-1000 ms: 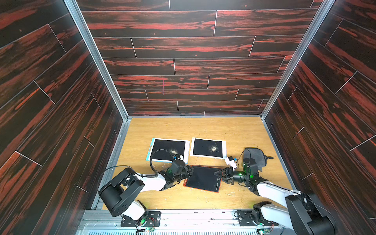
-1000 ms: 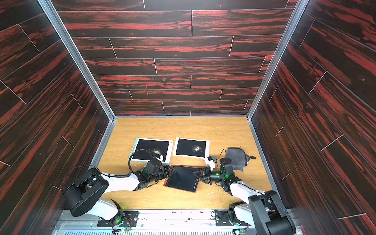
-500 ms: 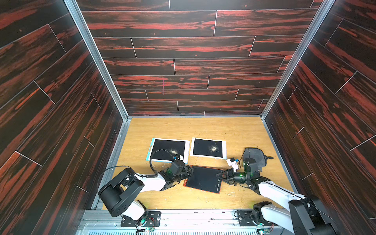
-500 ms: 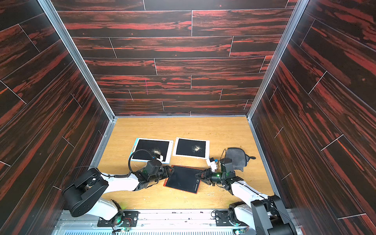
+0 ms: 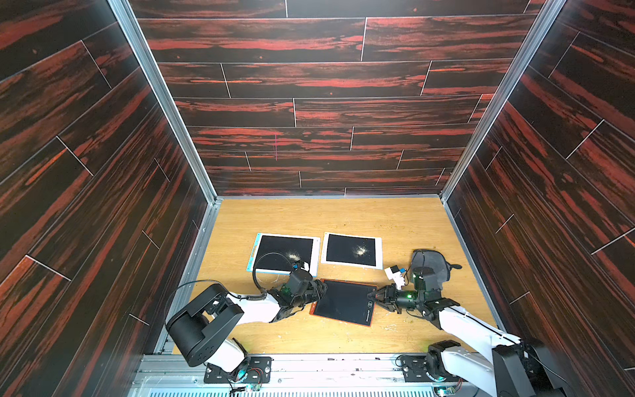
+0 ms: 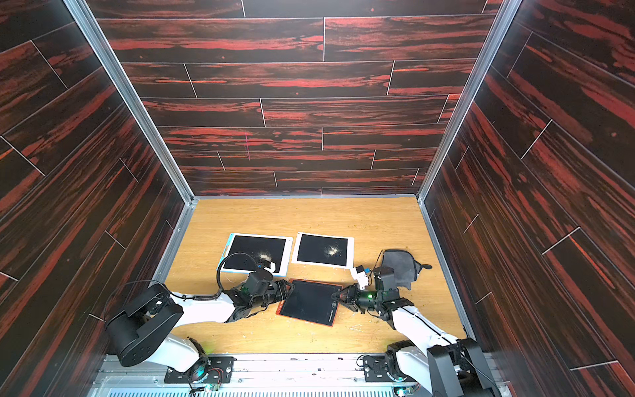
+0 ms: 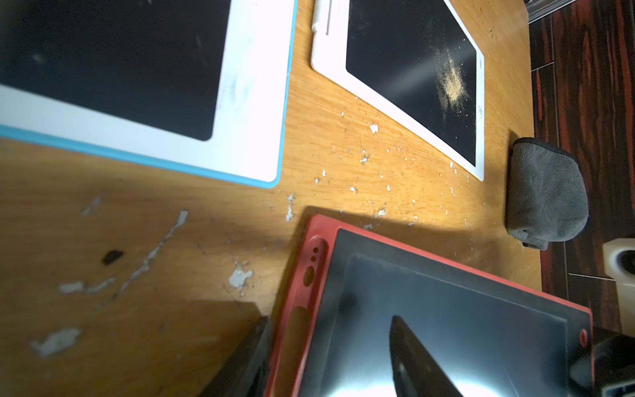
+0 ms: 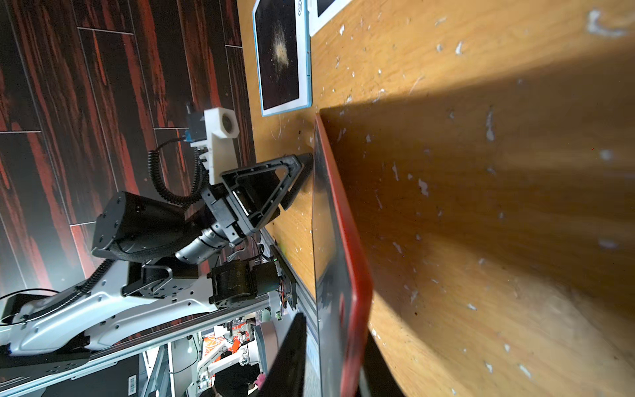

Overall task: Wipe the drawing tablet
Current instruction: Pick up the drawing tablet from the center of the board.

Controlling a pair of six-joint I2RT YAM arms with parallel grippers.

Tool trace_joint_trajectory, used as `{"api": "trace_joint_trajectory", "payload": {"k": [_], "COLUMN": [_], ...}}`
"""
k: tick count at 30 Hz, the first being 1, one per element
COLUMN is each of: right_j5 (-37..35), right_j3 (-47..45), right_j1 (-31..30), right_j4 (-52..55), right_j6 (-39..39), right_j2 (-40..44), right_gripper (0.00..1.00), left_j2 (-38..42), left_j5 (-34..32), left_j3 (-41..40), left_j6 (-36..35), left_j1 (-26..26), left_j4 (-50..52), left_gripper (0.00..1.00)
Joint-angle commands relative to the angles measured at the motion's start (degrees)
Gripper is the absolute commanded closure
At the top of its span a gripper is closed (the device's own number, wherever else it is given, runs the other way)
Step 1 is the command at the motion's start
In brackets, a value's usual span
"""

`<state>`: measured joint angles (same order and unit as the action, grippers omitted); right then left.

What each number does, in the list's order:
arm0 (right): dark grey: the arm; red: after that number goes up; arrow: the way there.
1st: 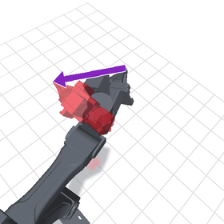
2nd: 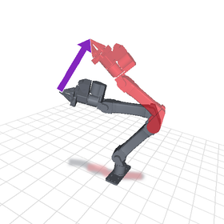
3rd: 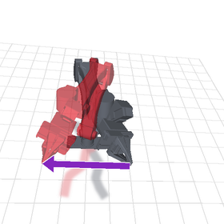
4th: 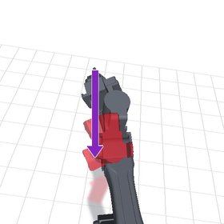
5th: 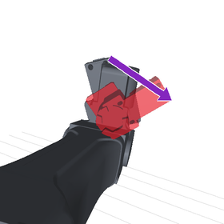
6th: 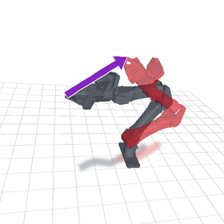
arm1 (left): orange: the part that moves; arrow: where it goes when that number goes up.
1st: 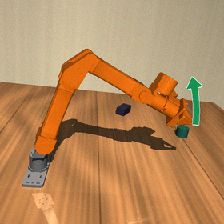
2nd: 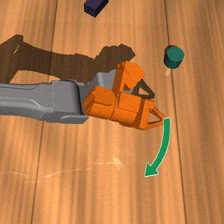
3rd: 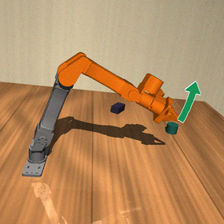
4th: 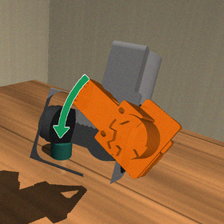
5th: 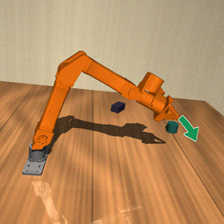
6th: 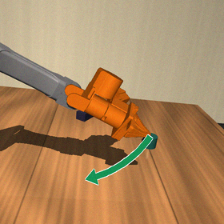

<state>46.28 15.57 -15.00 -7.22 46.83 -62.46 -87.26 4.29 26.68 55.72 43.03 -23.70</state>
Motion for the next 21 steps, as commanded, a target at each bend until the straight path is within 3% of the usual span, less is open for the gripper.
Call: {"api": "trace_joint_trajectory", "payload": {"k": [1,5,11,15,21], "right_j5": [0.8,2.7,2.5,-0.1,-2.2], "right_j3": [0.9,0.1,0.2,3.7,16.1], "right_j1": [0.6,0.8,0.8,1.8,6.9], "right_j4": [0.6,-3.0,-3.1,4.0,12.5], "right_j6": [-0.9,1.1,1.2,-2.3,-5.9], "right_j2": [0.6,-0.3,-0.4,0.9,-1.4], "right_gripper": [0.76,0.89,1.0,1.0,1.0], "left_j2": [-1.2,-1.8,-1.6,1.9,13.9], "left_j5": [0.7,1.0,0.8,-1.4,-8.3], "left_j3": [-2.2,-2.0,-2.1,-1.2,0.3], "left_j6": [0.1,0.0,-0.2,-2.0,-5.8], "left_j1": [-0.1,-0.1,-0.1,-0.2,-0.4], "left_j4": [9.0,8.9,8.9,12.7,22.0], "left_gripper": [0.43,0.43,0.43,0.43,0.41]}}
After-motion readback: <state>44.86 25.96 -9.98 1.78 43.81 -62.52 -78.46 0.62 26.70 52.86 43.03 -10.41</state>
